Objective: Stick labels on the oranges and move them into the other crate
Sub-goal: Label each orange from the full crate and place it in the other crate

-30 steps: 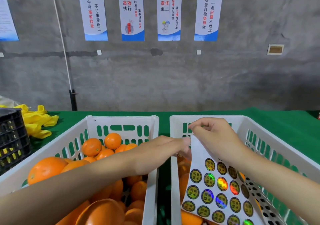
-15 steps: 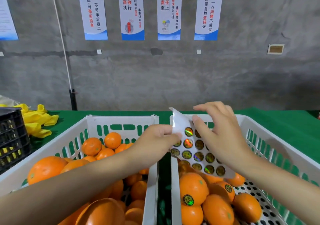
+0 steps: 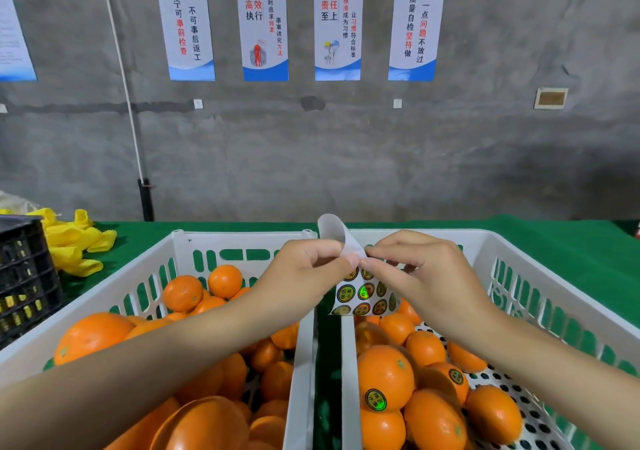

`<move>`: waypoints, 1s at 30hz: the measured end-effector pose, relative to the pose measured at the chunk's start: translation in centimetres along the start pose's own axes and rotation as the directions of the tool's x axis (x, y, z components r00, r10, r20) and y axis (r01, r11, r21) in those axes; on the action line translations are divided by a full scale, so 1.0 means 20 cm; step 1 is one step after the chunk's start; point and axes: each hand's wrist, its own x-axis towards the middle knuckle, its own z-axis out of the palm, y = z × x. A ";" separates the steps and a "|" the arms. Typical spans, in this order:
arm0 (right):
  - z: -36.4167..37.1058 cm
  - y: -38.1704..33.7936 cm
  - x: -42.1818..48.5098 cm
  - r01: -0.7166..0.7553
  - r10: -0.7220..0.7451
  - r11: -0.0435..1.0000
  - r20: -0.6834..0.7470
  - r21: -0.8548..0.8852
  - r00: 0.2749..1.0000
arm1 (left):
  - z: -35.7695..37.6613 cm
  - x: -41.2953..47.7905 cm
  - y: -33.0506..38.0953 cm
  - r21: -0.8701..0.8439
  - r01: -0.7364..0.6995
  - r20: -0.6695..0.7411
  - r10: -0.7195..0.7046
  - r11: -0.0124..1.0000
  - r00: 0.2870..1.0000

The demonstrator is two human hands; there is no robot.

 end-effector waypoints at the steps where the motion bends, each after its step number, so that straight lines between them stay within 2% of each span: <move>1: 0.00 0.00 0.00 -0.008 0.008 1.000 0.011 0.024 1.000 | -0.01 0.00 0.00 0.018 -0.012 0.011 0.011 1.000 1.000; 7: 0.01 0.01 0.01 -0.056 0.046 0.993 0.094 0.104 0.995 | -0.01 -0.02 0.00 0.312 -0.118 0.048 0.108 0.943 0.993; 12: 0.00 0.00 0.01 -0.161 0.132 0.935 0.109 0.317 0.985 | -0.02 -0.02 0.01 0.326 -0.149 0.034 0.146 0.934 0.989; 14: 0.00 0.00 0.01 -0.170 0.141 0.925 0.108 0.340 0.984 | -0.02 -0.02 0.01 0.293 -0.129 0.026 0.127 0.947 0.992; 16: 0.01 0.00 0.01 -0.198 0.179 0.917 0.085 0.345 0.980 | -0.01 -0.02 0.01 0.207 -0.046 0.002 0.047 0.977 0.999; 20: 0.00 0.00 0.03 -0.250 0.286 0.921 -0.083 0.298 0.955 | 0.00 0.00 0.03 -0.127 0.159 0.004 -0.160 0.979 0.987; 24: -0.02 0.01 0.04 -0.263 0.334 0.900 -0.163 0.348 0.928 | 0.00 -0.01 0.04 -0.198 0.265 0.195 -0.227 0.944 0.954; 27: -0.01 -0.01 0.04 -0.307 0.370 0.867 -0.094 0.393 0.924 | 0.02 -0.04 0.06 -0.205 0.252 0.334 -0.175 0.946 0.926; 30: 0.00 0.00 0.05 -0.453 0.461 0.766 0.101 0.456 0.882 | 0.02 -0.05 0.07 -0.211 0.232 0.422 -0.125 0.950 0.898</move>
